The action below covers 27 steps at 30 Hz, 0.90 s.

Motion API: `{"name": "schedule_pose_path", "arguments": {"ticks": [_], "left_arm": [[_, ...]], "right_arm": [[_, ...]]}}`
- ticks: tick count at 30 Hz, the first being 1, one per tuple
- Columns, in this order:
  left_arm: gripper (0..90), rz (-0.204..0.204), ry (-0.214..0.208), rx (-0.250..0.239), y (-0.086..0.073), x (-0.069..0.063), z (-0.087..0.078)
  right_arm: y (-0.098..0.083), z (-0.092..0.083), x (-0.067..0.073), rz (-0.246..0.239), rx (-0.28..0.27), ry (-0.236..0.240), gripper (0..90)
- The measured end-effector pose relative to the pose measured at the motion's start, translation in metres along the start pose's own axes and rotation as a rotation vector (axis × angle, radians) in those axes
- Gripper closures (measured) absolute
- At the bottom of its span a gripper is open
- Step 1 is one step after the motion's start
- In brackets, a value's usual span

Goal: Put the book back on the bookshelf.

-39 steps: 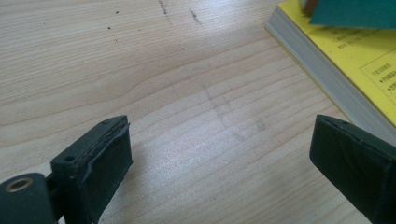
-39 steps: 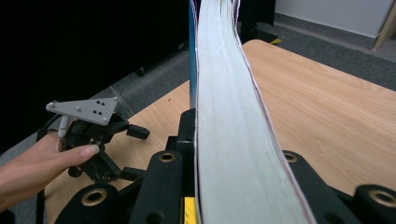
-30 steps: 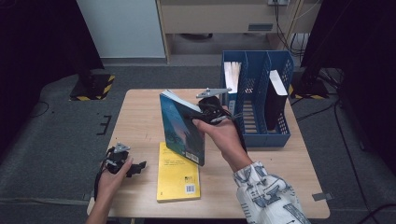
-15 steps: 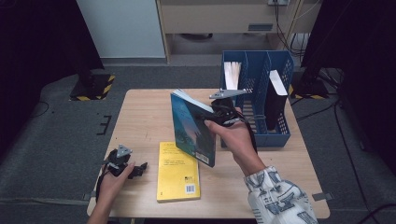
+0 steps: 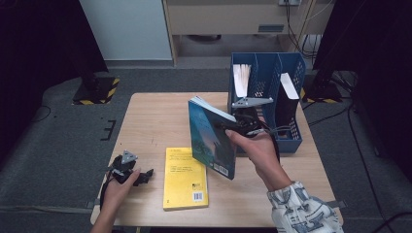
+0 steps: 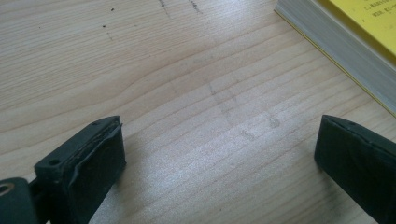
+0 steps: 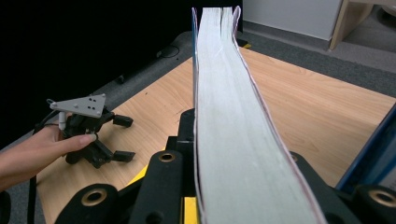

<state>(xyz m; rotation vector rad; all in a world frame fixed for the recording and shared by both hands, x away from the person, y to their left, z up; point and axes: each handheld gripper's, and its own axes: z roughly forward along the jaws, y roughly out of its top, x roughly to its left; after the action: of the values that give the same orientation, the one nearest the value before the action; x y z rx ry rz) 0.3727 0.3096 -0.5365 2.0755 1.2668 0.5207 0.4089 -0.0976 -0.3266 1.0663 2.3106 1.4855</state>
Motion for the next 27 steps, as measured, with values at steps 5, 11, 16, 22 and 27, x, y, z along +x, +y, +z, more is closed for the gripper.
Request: {"name": "schedule_pose_path", "arguments": {"ticks": [5, 11, 16, 22, 27], "left_arm": [[1.0, 0.0, 0.0, 0.0, 0.0, 0.0, 0.0], [0.6, 0.001, 0.0, 0.002, 0.0, 0.0, 0.0], [0.0, 0.0, 0.0, 0.004, 0.001, -0.001, 0.001], [0.0, 0.0, 0.0, 0.004, 0.001, -0.001, 0.001], [0.0, 0.001, 0.001, 0.005, 0.001, -0.001, 0.001]], "right_arm": [[-0.005, -0.008, -0.005, 0.008, -0.003, -0.002, 73.9], [-0.008, -0.018, -0.01, 0.017, -0.001, 0.005, 73.8], [-0.009, -0.029, -0.013, 0.012, -0.008, -0.006, 73.8], [-0.015, -0.046, -0.016, 0.02, -0.014, -0.017, 73.8], [-0.02, -0.06, -0.019, 0.027, -0.016, -0.027, 73.8]]}}
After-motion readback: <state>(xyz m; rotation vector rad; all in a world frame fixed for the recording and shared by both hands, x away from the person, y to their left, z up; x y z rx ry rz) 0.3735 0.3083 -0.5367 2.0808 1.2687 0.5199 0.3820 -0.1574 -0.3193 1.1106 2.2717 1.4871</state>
